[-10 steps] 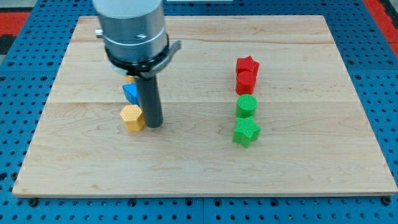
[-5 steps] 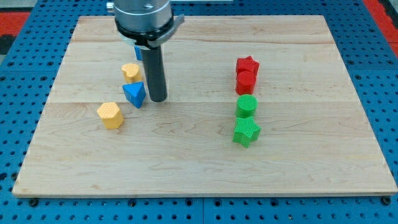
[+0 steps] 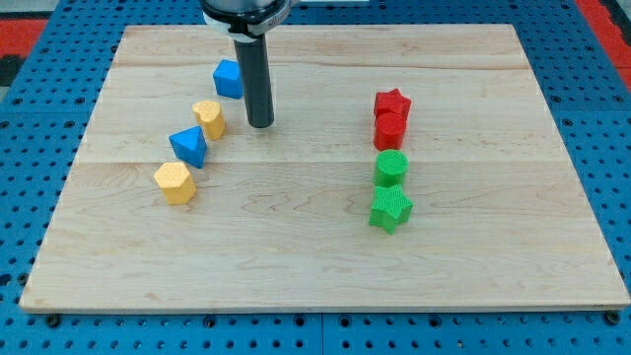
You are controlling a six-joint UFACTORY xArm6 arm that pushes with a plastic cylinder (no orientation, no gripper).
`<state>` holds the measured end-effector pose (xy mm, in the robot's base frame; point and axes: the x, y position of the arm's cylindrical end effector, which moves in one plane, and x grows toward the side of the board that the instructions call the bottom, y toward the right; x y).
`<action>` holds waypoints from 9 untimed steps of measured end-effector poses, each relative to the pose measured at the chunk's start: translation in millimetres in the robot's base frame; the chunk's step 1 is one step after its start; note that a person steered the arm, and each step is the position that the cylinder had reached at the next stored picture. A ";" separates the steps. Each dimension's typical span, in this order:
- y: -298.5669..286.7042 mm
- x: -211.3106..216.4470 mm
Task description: Make a vertical line with blue and yellow blocks
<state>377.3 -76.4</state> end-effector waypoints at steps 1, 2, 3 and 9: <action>-10.6 0.0; -21.0 0.0; -32.7 -0.3; -39.1 -89.5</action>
<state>287.8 -115.5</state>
